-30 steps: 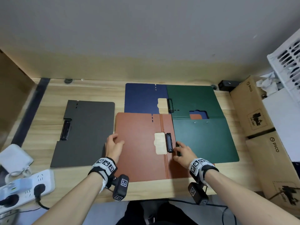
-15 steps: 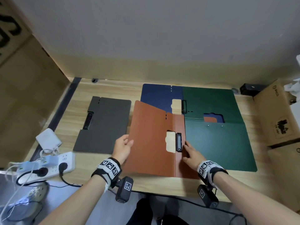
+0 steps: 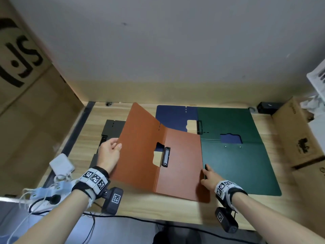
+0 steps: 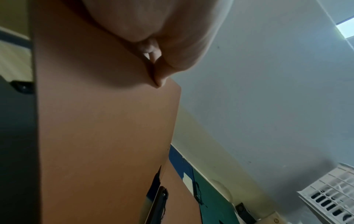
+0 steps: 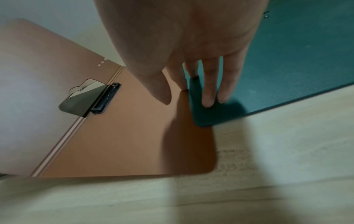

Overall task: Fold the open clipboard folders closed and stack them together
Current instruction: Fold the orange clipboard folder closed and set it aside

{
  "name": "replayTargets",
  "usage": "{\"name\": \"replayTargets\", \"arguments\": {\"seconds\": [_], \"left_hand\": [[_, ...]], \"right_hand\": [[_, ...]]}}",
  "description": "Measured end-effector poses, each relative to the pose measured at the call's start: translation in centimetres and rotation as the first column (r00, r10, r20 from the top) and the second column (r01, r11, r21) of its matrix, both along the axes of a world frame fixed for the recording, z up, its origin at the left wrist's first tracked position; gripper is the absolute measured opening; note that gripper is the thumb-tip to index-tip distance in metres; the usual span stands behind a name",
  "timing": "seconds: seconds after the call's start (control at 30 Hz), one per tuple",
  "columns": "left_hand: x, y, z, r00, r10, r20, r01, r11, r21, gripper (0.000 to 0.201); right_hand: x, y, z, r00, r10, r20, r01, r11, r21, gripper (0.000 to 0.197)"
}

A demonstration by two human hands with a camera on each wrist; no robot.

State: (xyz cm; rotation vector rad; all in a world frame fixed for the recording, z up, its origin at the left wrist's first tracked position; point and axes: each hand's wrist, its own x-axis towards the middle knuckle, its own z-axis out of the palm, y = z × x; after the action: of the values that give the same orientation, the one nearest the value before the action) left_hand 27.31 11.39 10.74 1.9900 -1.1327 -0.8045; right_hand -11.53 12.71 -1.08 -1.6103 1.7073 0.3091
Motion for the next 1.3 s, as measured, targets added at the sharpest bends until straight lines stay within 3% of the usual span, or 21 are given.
{"name": "replayTargets", "arguments": {"seconds": [0.17,0.37,0.53,0.6,0.67,0.8,0.83,0.9,1.0,1.1,1.23,1.3], "left_hand": [[1.5,-0.5,1.6,0.998,-0.064,0.005,0.064,0.998,-0.017,0.031],[-1.4,-0.6,3.1,0.978,-0.174,-0.112,0.181,0.982,0.060,0.025],[-4.9,-1.1,4.6,0.900,-0.393,-0.188,0.414,0.905,0.094,0.025],[-5.8,-1.9,4.8,0.864,-0.469,-0.183,0.488,0.869,0.080,0.019],[-6.7,-3.1,4.7,0.842,-0.504,-0.191,0.525,0.848,0.077,0.017],[-8.6,-5.8,2.2,0.813,-0.550,-0.189,0.573,0.813,0.100,0.018],[-9.1,-6.4,1.1,0.806,-0.560,-0.192,0.585,0.802,0.122,0.019],[-9.6,-7.3,-1.2,0.793,-0.582,-0.179,0.609,0.770,0.193,0.020],[-9.9,-8.0,-5.0,0.795,-0.593,-0.130,0.600,0.736,0.315,0.018],[-9.7,-7.7,-8.7,0.865,-0.496,-0.080,0.475,0.757,0.449,0.028],[-9.8,-6.5,-11.4,0.908,-0.417,0.037,0.335,0.777,0.533,0.049],[-10.2,-6.4,-12.0,0.935,-0.353,-0.007,0.306,0.800,0.516,0.053]], "right_hand": [[2.2,-0.7,0.2,0.998,0.039,-0.038,-0.041,0.998,-0.051,0.064],[4.6,-1.3,0.2,0.991,0.125,-0.048,-0.125,0.992,0.000,0.062],[5.4,-2.6,0.3,0.997,0.067,0.027,-0.068,0.997,0.039,0.058],[5.2,-3.1,0.6,0.993,-0.035,0.111,0.031,0.999,0.033,0.049],[4.5,-3.6,0.9,0.937,-0.241,0.253,0.236,0.970,0.049,0.046],[2.2,-4.4,2.6,0.730,-0.505,0.460,0.522,0.847,0.100,0.052],[1.5,-4.4,3.2,0.676,-0.549,0.492,0.568,0.813,0.128,0.053],[0.6,-4.6,3.9,0.643,-0.583,0.496,0.596,0.788,0.154,0.052],[-0.3,-4.5,3.8,0.642,-0.611,0.462,0.609,0.773,0.176,0.041],[-0.2,-4.4,2.3,0.686,-0.612,0.393,0.600,0.782,0.169,0.021],[-0.1,-4.5,0.1,0.786,-0.550,0.282,0.540,0.833,0.120,0.035],[-0.2,-4.5,-0.7,0.802,-0.526,0.282,0.514,0.849,0.123,0.043]]}}
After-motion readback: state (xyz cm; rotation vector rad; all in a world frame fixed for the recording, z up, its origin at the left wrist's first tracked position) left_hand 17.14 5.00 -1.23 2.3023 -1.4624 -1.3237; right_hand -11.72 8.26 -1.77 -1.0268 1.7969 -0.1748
